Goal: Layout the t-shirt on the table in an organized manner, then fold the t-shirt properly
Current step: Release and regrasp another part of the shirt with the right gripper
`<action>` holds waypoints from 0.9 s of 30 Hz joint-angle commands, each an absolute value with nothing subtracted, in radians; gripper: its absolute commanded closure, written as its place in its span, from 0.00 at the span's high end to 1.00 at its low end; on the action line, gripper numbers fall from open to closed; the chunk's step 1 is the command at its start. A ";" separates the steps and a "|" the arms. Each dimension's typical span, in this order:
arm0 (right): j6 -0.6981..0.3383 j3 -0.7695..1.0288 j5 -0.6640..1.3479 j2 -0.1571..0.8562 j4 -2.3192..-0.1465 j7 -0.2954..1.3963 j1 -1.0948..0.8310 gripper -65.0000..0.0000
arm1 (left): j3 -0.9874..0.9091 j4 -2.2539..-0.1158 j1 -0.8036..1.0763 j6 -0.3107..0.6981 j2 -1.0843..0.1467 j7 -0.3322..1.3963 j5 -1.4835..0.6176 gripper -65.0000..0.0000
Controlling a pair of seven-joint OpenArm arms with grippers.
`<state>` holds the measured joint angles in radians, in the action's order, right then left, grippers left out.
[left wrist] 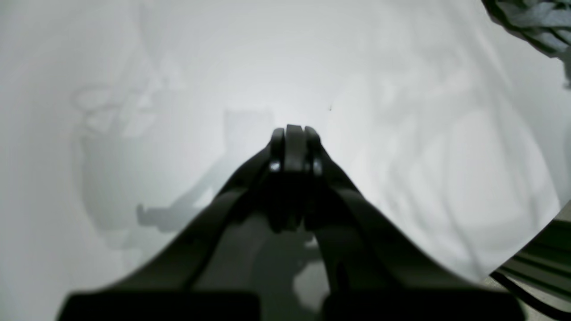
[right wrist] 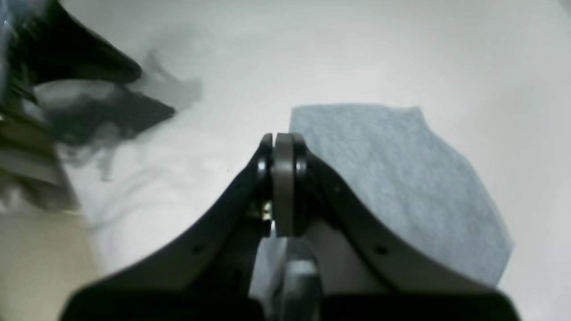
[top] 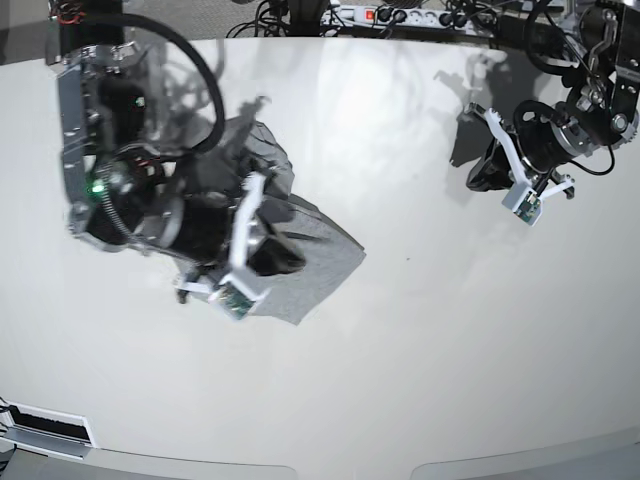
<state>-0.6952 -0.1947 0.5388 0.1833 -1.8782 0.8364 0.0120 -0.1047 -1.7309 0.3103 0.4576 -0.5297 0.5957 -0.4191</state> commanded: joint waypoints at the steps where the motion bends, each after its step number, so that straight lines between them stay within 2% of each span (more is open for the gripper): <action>1: -0.698 -0.216 0.493 0.184 -1.895 0.788 0.033 0.00 | -0.112 -1.745 0.305 0.461 -0.543 0.577 -0.430 0.00; 3: -0.662 -0.273 0.375 0.183 -1.895 0.755 0.033 0.02 | -0.112 -1.745 0.305 0.460 -0.543 0.580 -0.426 0.00; 4: -0.621 -0.299 0.330 0.183 -1.895 0.747 0.033 0.13 | -0.112 -1.745 0.305 0.460 -0.543 0.582 -0.425 0.00; 7: -0.522 -0.358 0.199 0.183 -1.879 0.716 0.033 0.58 | -0.112 -1.745 0.305 0.461 -0.543 0.582 -0.427 0.00; 8: -0.489 -0.370 0.155 0.183 -1.860 0.695 0.033 0.67 | -0.112 -1.745 0.305 0.461 -0.543 0.581 -0.427 0.00; 9: -0.455 -0.377 0.118 0.183 -1.834 0.677 0.033 0.70 | -0.112 -1.745 0.305 0.461 -0.543 0.581 -0.427 0.00; 12: -0.387 -0.381 0.070 0.183 -1.725 0.654 0.047 0.69 | -0.112 -1.745 0.305 0.460 -0.543 0.581 -0.427 0.00; 14: -0.382 -0.381 0.074 0.183 -1.655 0.653 0.067 0.63 | -0.112 -1.745 0.305 0.460 -0.543 0.581 -0.427 0.00; 18: -0.405 -0.381 0.073 0.183 -1.577 0.622 0.095 0.40 | -0.112 -1.745 0.305 0.460 -0.543 0.580 -0.427 0.00; 20: -0.396 -0.381 0.071 0.183 -1.570 0.600 0.101 0.24 | -0.112 -1.745 0.305 0.460 -0.543 0.580 -0.427 0.00; 22: -0.387 -0.380 0.070 0.183 -1.570 0.585 0.111 0.04 | -0.112 -1.745 0.304 0.460 -0.543 0.580 -0.427 0.00; 23: -0.389 -0.380 0.070 0.183 -1.571 0.586 0.119 0.00 | -0.112 -1.745 0.304 0.460 -0.543 0.579 -0.427 0.00; 27: -0.390 -0.377 0.070 0.184 -1.635 0.602 0.147 0.00 | -0.112 -1.745 0.305 0.461 -0.543 0.578 -0.426 0.00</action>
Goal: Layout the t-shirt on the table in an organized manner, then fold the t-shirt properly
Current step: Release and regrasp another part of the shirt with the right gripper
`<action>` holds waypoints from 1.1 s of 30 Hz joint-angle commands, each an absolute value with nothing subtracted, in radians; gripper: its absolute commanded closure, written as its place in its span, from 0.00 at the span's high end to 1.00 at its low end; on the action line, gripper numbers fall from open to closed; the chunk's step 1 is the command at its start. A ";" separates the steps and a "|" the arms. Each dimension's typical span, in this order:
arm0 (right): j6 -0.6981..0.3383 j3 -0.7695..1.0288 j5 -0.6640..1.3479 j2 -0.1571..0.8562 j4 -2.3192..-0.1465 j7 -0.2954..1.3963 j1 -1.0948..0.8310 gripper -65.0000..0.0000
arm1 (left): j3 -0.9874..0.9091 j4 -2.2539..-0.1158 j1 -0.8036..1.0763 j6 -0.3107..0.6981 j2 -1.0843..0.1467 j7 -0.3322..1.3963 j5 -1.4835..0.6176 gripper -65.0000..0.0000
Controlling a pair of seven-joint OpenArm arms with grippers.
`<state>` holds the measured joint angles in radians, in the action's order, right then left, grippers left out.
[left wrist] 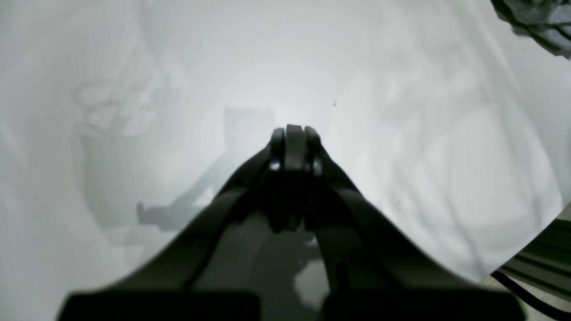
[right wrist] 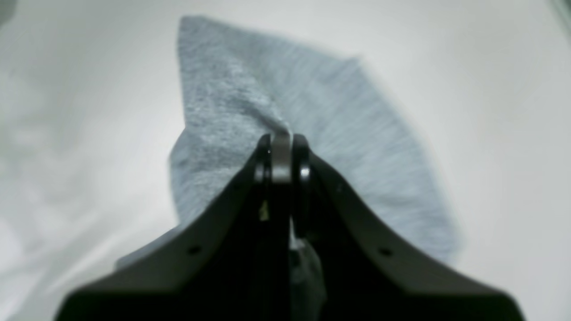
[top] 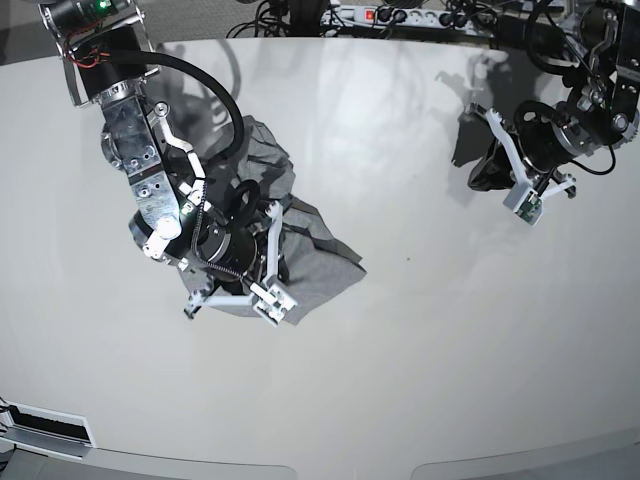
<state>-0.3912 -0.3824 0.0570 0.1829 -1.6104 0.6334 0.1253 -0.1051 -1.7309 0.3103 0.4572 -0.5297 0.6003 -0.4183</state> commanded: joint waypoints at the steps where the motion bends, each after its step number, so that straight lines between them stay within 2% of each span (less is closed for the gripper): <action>1: -0.384 -0.372 0.072 0.184 -1.676 0.617 0.146 0.00 | -0.112 -1.745 0.305 0.461 -0.543 0.581 -0.426 0.00; 4: -0.342 -0.343 0.072 0.186 -1.833 0.696 0.137 0.00 | -0.112 -1.745 0.305 0.461 -0.543 0.582 -0.426 0.00; 6: -0.270 -0.303 0.041 0.199 -1.922 0.750 0.130 0.00 | -0.112 -1.745 0.305 0.461 -0.543 0.582 -0.427 0.00; 11: -0.136 -0.156 -0.104 0.223 -1.959 0.850 0.121 0.00 | -0.112 -1.745 0.305 0.460 -0.543 0.582 -0.427 0.00; 21: -0.117 0.091 -0.102 0.231 -1.955 0.885 -0.041 0.00 | -0.112 -1.745 0.304 0.461 -0.543 0.580 -0.427 0.00; 22: -0.104 0.102 -0.102 0.231 -1.955 0.884 -0.056 0.09 | -0.112 -1.745 0.304 0.461 -0.543 0.580 -0.427 0.00; 25: -0.092 0.124 -0.106 0.231 -1.955 0.884 -0.081 0.50 | -0.112 -1.745 0.305 0.461 -0.543 0.580 -0.427 0.00; 26: -0.082 0.130 -0.105 0.231 -1.955 0.884 -0.084 0.60 | -0.112 -1.745 0.305 0.460 -0.543 0.580 -0.427 0.00; 27: -0.076 0.132 -0.105 0.231 -1.955 0.884 -0.085 0.66 | -0.112 -1.745 0.304 0.461 -0.543 0.580 -0.427 0.00; 31: -0.076 0.129 -0.061 0.229 -1.955 0.873 -0.080 0.66 | -0.112 -1.745 0.305 0.460 -0.543 0.581 -0.427 0.00; 33: -0.130 0.128 -0.010 0.228 -1.955 0.858 -0.073 0.66 | -0.112 -1.745 0.305 0.460 -0.543 0.581 -0.427 0.00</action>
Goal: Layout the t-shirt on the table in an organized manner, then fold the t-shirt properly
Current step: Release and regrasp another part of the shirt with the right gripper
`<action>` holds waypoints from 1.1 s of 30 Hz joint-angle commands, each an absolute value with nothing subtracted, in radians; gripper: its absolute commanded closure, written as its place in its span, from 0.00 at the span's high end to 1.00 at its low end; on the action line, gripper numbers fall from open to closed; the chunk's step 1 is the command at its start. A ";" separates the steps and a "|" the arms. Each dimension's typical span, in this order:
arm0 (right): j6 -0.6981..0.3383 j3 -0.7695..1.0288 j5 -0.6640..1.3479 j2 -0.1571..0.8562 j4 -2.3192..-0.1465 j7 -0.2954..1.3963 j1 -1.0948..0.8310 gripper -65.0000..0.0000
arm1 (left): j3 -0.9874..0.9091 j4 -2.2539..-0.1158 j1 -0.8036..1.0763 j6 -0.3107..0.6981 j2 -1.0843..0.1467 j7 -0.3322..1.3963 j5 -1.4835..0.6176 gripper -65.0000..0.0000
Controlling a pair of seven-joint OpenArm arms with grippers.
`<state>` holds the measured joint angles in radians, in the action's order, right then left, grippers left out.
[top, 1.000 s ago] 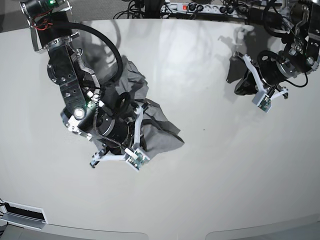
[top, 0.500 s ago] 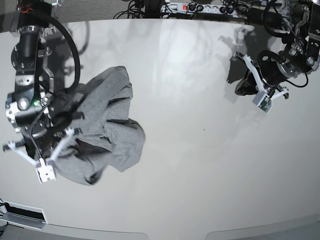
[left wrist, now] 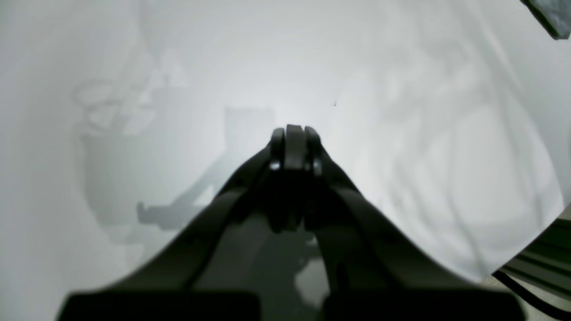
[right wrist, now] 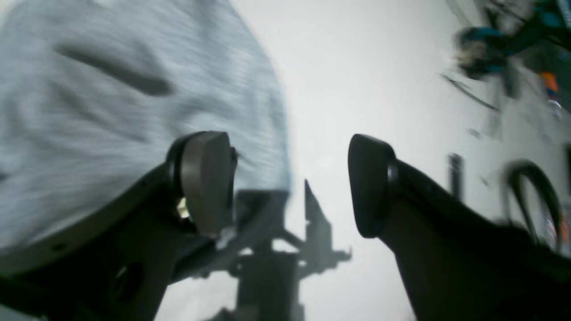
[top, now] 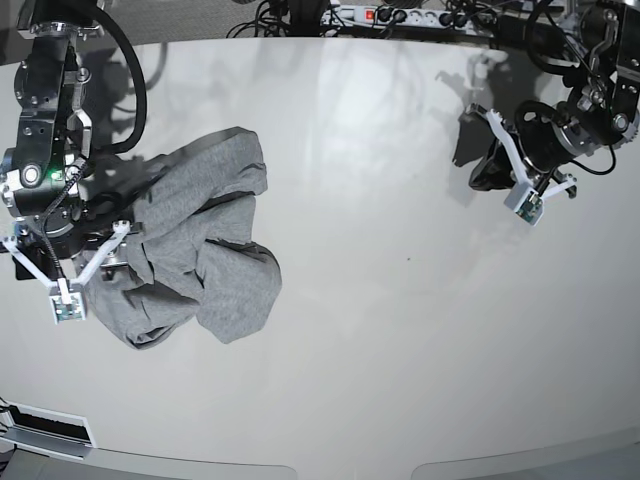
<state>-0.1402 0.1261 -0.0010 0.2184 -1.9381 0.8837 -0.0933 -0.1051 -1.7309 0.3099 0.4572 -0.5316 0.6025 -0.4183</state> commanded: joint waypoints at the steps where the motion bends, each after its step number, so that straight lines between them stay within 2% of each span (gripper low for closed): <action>1: -0.173 0.125 0.032 0.228 -1.955 0.856 -0.068 0.66 | -0.112 -1.745 0.305 0.460 -0.543 0.581 -0.427 0.00; 3: -0.272 0.112 0.121 0.228 -1.955 0.857 -0.055 0.66 | -0.112 -1.745 0.305 0.461 -0.543 0.581 -0.427 0.00; 8: -0.331 0.056 0.226 0.228 -1.955 0.843 -0.015 0.66 | -0.112 -1.745 0.305 0.461 -0.543 0.581 -0.427 0.00; 12: -0.490 -0.028 0.379 0.228 -1.947 0.783 -0.011 0.66 | -0.112 -1.745 0.304 0.460 -0.543 0.581 -0.427 0.00; 14: -0.478 -0.102 0.360 0.228 -1.914 0.753 -0.002 0.66 | -0.112 -1.745 0.304 0.460 -0.543 0.580 -0.427 0.00; 18: -0.343 -0.255 0.165 0.228 -1.741 0.691 0.065 0.64 | -0.112 -1.745 0.305 0.460 -0.543 0.581 -0.427 0.00; 21: -0.259 -0.337 0.101 0.228 -1.581 0.692 0.145 0.64 | -0.112 -1.745 0.305 0.461 -0.543 0.581 -0.427 0.00; 25: -0.253 -0.381 0.092 0.226 -1.412 0.686 0.225 0.64 | -0.112 -1.745 0.305 0.460 -0.543 0.581 -0.427 0.00; 28: -0.302 -0.382 0.092 0.221 -1.292 0.672 0.267 0.64 | -0.112 -1.745 0.304 0.460 -0.543 0.580 -0.427 0.00; 29: -0.319 -0.382 0.092 0.218 -1.253 0.673 0.279 0.61 | -0.112 -1.745 0.305 0.460 -0.543 0.580 -0.427 0.00; 30: -0.326 -0.382 0.092 0.216 -1.222 0.673 0.289 0.53 | -0.112 -1.745 0.305 0.460 -0.543 0.580 -0.427 0.00; 31: -0.336 -0.382 0.092 0.216 -1.201 0.672 0.297 0.41 | -0.112 -1.745 0.305 0.460 -0.543 0.580 -0.427 0.00; 33: -0.360 -0.382 0.092 0.216 -1.194 0.674 0.309 0.09 | -0.112 -1.745 0.305 0.460 -0.543 0.580 -0.427 0.00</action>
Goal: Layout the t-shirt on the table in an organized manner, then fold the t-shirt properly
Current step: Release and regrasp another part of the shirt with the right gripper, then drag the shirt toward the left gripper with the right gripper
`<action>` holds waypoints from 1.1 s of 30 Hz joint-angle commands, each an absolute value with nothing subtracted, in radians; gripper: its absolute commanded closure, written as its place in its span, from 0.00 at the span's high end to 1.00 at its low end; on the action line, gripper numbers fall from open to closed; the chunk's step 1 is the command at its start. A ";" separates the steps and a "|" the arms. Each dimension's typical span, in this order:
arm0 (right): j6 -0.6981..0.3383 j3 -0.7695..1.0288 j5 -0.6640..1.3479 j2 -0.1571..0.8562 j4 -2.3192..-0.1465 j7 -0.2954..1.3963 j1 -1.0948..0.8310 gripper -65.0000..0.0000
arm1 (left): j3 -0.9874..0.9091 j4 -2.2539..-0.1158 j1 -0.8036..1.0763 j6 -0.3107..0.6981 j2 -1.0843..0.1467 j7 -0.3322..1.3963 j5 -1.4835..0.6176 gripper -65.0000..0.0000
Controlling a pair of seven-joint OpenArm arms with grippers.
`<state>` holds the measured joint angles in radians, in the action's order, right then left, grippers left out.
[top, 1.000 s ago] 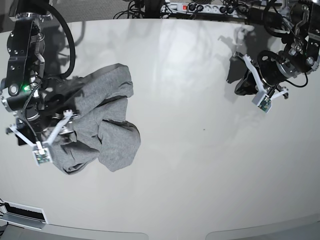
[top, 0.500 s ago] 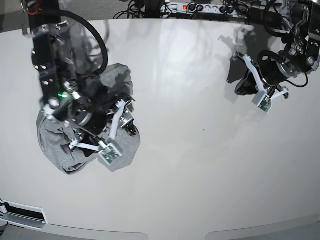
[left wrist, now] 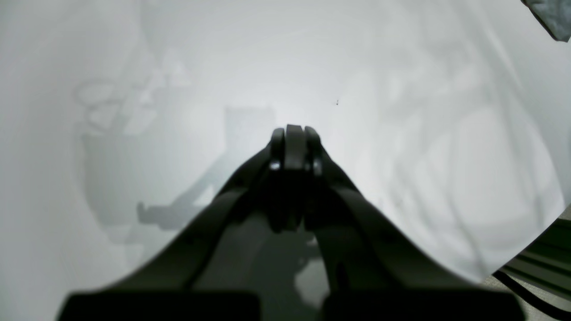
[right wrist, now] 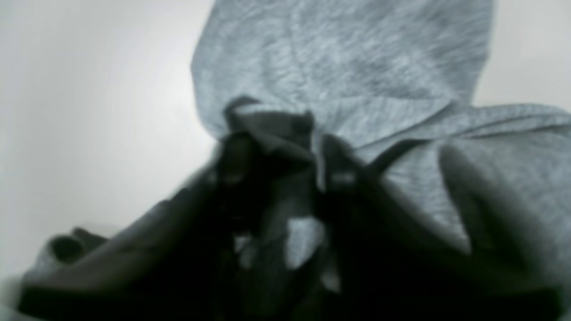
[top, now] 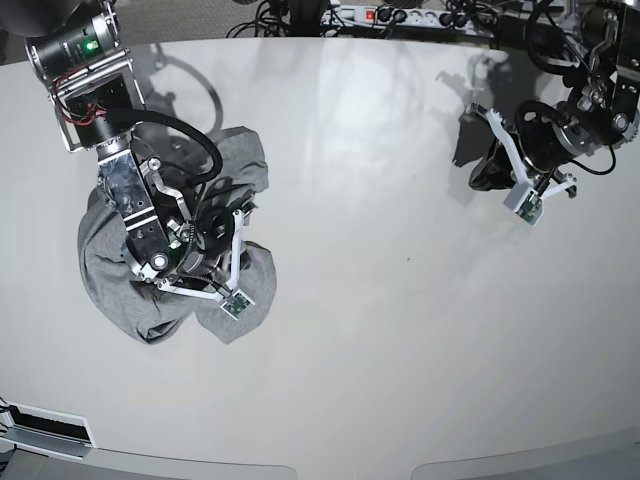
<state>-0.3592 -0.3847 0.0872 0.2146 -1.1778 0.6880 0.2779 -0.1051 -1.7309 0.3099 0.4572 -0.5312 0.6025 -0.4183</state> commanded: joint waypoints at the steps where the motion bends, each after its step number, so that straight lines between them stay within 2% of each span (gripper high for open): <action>1: -0.367 -0.382 0.096 0.216 -1.199 0.678 0.314 0.00 | -0.112 -1.745 0.304 0.460 -0.543 0.580 -0.427 0.00; 6: -0.368 -0.379 0.117 0.216 -1.330 0.677 0.332 0.00 | -0.112 -1.745 0.305 0.460 -0.543 0.578 -0.427 0.00; 10: -0.403 -0.379 0.187 0.216 -1.572 0.687 0.332 0.00 | -0.112 -1.745 0.305 0.461 -0.543 0.578 -0.427 0.00; 16: -0.401 -0.379 0.280 0.216 -1.879 0.715 0.332 0.00 | -0.112 -1.745 0.305 0.461 -0.543 0.578 -0.427 0.00; 30: -0.393 -0.379 0.379 0.204 -1.896 0.733 0.307 0.00 | -0.112 -1.745 0.307 0.461 -0.543 0.577 -0.434 0.00; 33: -0.414 -0.379 0.417 0.180 -1.896 0.739 0.307 0.25 | -0.112 -1.745 0.307 0.460 -0.543 0.577 -0.434 0.00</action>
